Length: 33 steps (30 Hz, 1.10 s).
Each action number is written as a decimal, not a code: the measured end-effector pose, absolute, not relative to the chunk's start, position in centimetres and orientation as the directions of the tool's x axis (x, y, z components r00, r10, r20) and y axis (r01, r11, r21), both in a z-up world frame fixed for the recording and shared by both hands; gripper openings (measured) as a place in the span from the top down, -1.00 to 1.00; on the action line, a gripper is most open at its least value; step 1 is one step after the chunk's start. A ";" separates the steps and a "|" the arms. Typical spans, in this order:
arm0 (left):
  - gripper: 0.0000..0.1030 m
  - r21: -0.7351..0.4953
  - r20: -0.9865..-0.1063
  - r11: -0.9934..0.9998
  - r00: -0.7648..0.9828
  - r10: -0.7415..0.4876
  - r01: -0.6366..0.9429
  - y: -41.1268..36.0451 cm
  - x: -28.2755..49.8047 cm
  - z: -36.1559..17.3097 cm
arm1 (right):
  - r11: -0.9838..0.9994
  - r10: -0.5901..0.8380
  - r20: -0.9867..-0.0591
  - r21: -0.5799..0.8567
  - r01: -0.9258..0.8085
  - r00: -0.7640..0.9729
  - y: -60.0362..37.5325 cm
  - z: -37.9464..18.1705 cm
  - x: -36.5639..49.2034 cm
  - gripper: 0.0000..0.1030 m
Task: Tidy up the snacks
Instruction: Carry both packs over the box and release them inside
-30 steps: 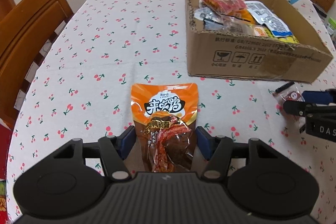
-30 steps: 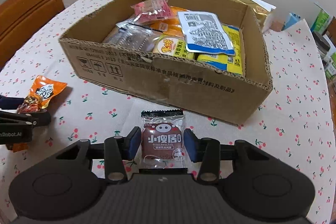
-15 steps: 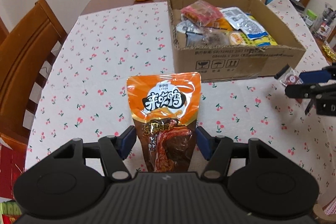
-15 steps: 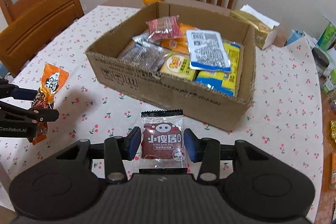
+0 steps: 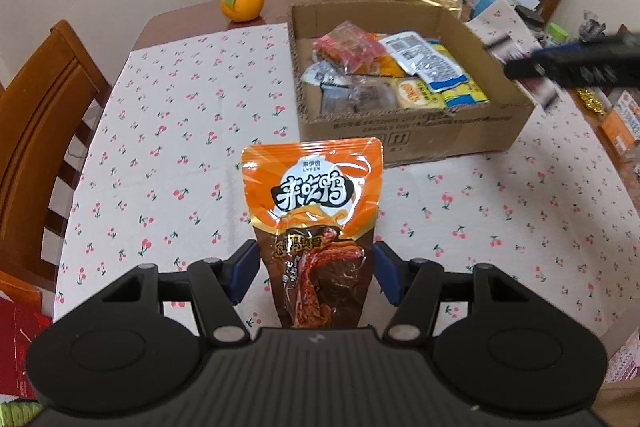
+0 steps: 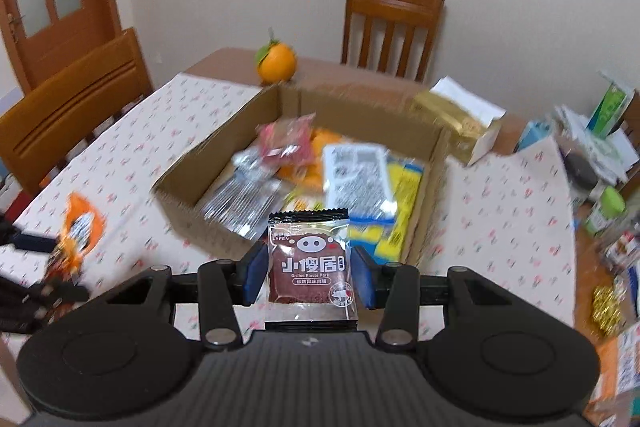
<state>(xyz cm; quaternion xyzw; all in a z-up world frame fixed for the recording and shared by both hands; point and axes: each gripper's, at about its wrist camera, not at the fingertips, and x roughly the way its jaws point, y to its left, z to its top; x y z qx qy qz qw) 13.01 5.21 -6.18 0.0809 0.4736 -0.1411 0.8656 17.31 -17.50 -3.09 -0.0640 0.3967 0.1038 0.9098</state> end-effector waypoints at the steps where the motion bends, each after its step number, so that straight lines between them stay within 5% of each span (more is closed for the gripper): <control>1: -0.18 0.010 -0.841 0.945 0.514 -0.169 0.327 5.1 13.0 -6.0 | 0.971 0.133 -0.729 -0.041 -0.237 0.671 -17.6 -2.9 17.9 0.01; 14: -0.18 0.013 -0.829 0.924 0.521 -0.204 0.382 3.5 14.8 -3.8 | 0.983 0.074 -0.755 -0.056 -0.177 0.652 -19.1 -6.6 24.7 -0.01; 19: -0.18 0.034 -0.818 0.909 0.534 -0.213 0.415 2.3 16.3 -2.7 | 0.985 0.091 -0.739 -0.030 -0.168 0.667 -19.3 -6.8 23.8 -0.92; 33: -0.18 0.035 -0.798 0.856 0.530 -0.286 0.516 -3.1 22.1 -0.8 | 0.992 0.084 -0.747 0.003 -0.123 0.659 -18.4 -6.4 16.7 -1.00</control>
